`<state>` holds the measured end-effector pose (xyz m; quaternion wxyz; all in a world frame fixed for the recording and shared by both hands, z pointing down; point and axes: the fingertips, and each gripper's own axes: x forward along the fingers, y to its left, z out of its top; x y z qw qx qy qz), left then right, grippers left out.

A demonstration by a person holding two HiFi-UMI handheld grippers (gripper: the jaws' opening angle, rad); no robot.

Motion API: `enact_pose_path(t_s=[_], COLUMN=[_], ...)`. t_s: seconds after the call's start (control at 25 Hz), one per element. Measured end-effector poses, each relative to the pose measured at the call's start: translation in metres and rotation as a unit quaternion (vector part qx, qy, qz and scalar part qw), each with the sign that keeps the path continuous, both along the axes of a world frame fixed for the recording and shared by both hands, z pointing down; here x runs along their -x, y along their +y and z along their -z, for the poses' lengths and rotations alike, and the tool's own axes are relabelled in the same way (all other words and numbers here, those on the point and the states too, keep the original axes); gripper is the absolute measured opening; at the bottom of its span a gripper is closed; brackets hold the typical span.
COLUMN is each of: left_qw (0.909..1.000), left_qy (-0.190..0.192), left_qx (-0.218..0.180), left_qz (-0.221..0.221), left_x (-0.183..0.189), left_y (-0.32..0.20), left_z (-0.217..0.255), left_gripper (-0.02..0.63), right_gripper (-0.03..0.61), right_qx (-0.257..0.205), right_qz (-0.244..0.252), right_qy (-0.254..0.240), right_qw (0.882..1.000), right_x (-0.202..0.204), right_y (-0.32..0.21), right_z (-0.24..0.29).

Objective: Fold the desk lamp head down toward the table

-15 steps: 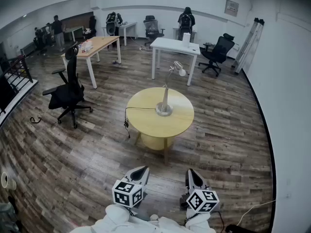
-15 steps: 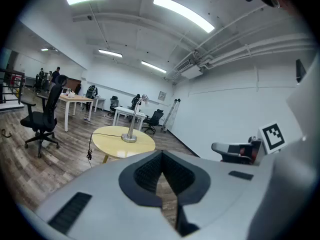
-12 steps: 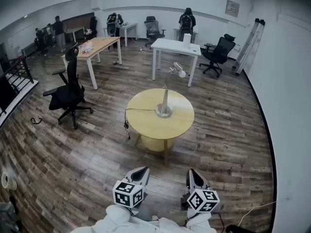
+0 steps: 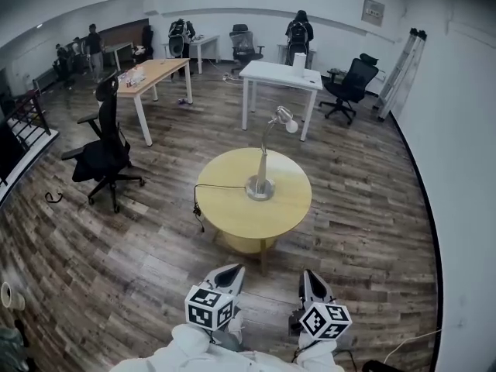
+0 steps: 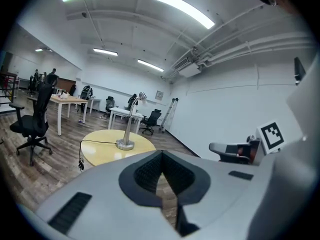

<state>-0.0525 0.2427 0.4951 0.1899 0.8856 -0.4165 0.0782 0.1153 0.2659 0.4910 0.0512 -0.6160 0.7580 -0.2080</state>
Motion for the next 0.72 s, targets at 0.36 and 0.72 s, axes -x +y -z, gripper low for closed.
enact_pose_path(t_s=[0.36, 0.72], left_qw=[0.9999, 0.9996], left_qy=[0.003, 0.007], left_qx=[0.003, 0.016], left_qz=[-0.012, -0.024], left_x=[0.003, 0.009], left_y=[-0.115, -0.202], left_z=[0.006, -0.001], left_gripper=[-0.003, -0.003], right_gripper=[0.014, 0.014], right_qx=[-0.011, -0.008], right_qz=[-0.012, -0.009], right_qy=[-0.008, -0.012], right_qw=[1.000, 1.000], right_x=[0.003, 0.018], right_y=[-0.115, -0.205], right_z=[0.014, 0.015])
